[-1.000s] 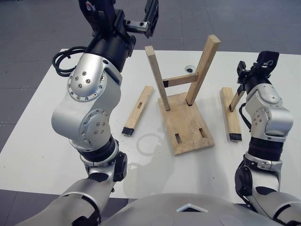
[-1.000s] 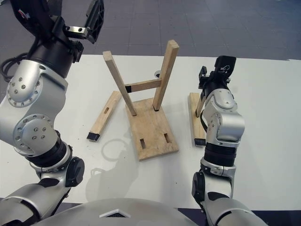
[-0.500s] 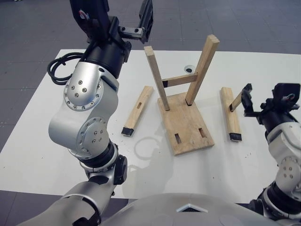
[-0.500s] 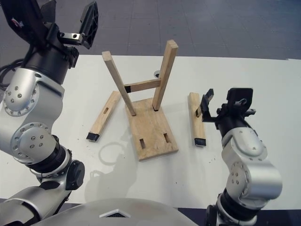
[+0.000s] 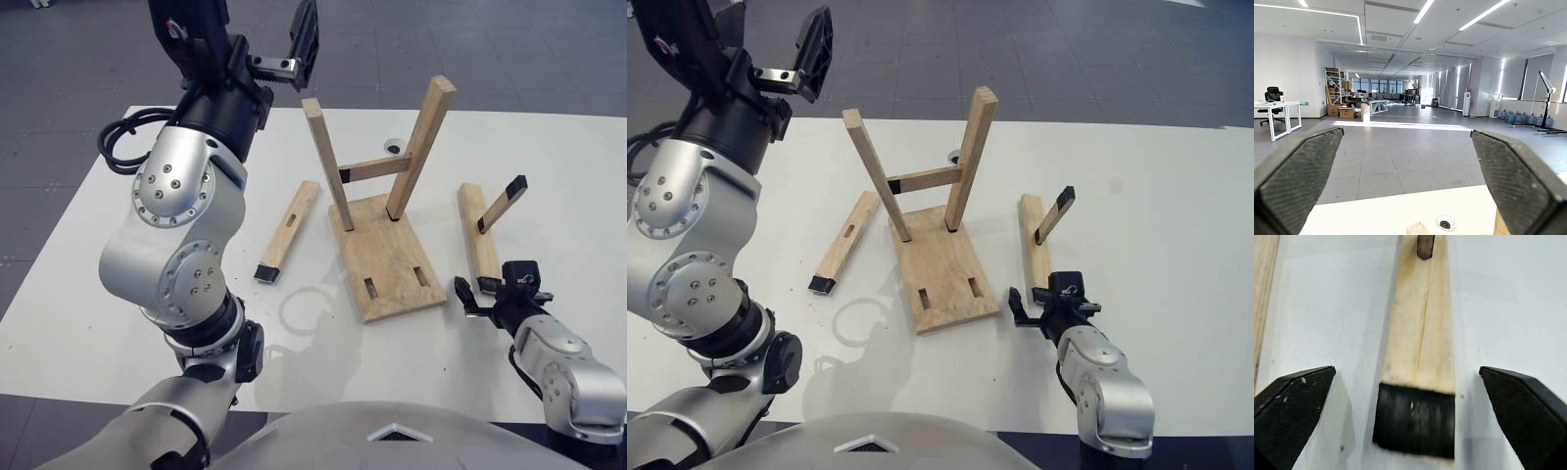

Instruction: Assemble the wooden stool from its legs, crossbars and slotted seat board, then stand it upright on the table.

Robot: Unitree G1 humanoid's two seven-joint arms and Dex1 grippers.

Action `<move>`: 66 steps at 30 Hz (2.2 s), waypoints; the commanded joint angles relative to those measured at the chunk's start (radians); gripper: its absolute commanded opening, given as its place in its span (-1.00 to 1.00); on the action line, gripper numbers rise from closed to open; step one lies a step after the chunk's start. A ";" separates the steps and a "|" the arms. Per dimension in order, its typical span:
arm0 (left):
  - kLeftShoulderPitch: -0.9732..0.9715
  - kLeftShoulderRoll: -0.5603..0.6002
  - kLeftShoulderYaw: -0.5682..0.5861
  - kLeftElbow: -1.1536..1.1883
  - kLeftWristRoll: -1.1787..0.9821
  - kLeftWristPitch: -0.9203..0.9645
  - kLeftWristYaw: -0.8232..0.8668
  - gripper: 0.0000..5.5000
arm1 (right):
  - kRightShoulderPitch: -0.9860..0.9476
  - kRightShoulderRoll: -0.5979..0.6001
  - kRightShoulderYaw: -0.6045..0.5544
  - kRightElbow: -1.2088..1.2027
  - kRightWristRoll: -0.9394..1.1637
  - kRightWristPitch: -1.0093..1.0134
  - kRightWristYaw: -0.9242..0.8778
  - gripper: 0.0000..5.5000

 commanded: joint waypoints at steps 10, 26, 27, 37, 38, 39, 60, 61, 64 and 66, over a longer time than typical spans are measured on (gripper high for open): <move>-0.004 0.010 -0.002 0.015 -0.007 0.019 -0.013 0.75 | -0.046 -0.038 0.071 0.160 -0.080 0.005 -0.005 0.33; 0.001 0.032 0.140 0.036 -0.136 0.103 -0.104 0.75 | -0.365 -0.112 -0.143 0.276 -0.012 -0.061 0.036 -0.24; -0.021 0.062 0.207 0.062 -0.219 0.149 -0.166 0.75 | -0.475 -0.140 -0.194 0.317 0.021 -0.079 0.044 -0.25; -0.262 0.320 0.449 0.649 -1.226 0.333 -0.520 0.75 | -1.150 -0.130 -0.382 0.428 0.931 0.289 0.447 -0.26; -0.267 0.325 0.419 0.681 -1.267 0.323 -0.515 0.75 | -1.157 -0.134 -0.359 0.431 0.980 0.317 0.486 -0.26; -0.267 0.331 0.387 0.697 -1.303 0.315 -0.508 0.75 | -1.157 -0.140 -0.334 0.429 1.017 0.338 0.517 -0.26; -0.167 0.451 0.122 0.657 -1.342 0.121 -0.489 0.75 | -1.057 -0.133 -0.089 0.257 1.282 0.310 0.413 -0.26; -0.166 0.458 0.115 0.656 -1.336 0.121 -0.492 0.75 | -1.052 -0.140 -0.085 0.256 1.287 0.309 0.411 -0.26; -0.181 0.474 0.097 0.643 -1.348 0.124 -0.502 0.75 | -1.021 -0.162 -0.061 0.249 1.267 0.310 0.424 -0.26; -0.193 0.487 0.091 0.636 -1.374 0.129 -0.516 0.75 | -0.998 -0.174 -0.039 0.242 1.244 0.304 0.439 -0.26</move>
